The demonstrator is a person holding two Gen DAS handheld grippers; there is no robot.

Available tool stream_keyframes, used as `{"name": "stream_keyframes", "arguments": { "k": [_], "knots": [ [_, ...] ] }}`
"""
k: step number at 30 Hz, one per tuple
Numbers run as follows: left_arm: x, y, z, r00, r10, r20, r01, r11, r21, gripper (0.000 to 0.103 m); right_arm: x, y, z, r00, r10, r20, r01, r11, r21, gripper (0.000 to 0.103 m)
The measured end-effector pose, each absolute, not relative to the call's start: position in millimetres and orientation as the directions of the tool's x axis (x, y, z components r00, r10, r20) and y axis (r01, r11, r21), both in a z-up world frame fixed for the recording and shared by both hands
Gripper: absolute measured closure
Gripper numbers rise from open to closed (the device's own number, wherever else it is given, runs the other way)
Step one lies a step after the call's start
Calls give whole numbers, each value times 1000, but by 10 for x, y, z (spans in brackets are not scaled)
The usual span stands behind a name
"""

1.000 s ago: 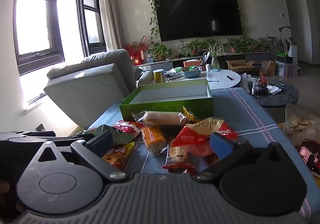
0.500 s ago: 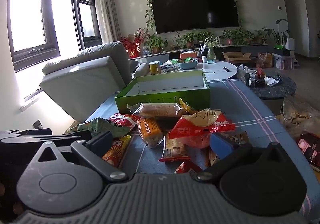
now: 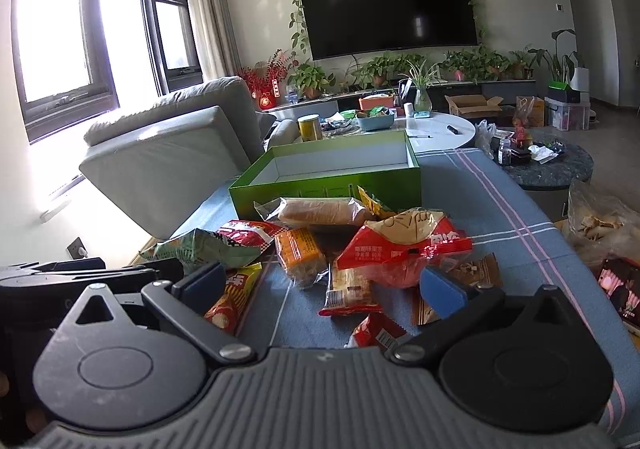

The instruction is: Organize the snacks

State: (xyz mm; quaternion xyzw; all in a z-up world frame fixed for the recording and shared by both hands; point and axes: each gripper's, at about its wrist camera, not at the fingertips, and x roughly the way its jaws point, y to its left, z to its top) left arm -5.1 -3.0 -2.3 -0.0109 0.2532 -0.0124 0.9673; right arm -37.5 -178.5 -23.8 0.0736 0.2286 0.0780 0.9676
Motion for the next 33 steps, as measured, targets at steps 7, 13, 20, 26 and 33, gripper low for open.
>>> {"name": "stream_keyframes", "arguments": {
  "k": [7, 13, 20, 26, 33],
  "knots": [
    [-65, -40, -18, 873, -32, -487, 21, 999, -28, 10, -371, -1772, -237, 883, 185, -432, -119, 977, 176, 18],
    [-63, -46, -16, 871, -31, -491, 21, 999, -26, 10, -372, -1778, -252, 883, 189, -430, -123, 977, 176, 18],
    [-61, -47, -14, 871, -29, -490, 19, 999, -26, 10, -378, -1769, -237, 881, 188, -434, -120, 976, 179, 18],
    [-49, -42, -24, 870, -23, -492, 9, 999, -31, 10, -387, -1788, -249, 881, 204, -427, -135, 973, 187, 18],
    [-48, -41, -29, 870, -24, -492, 9, 999, -33, 10, -405, -1768, -248, 884, 208, -420, -145, 974, 177, 18]
  ]
}}
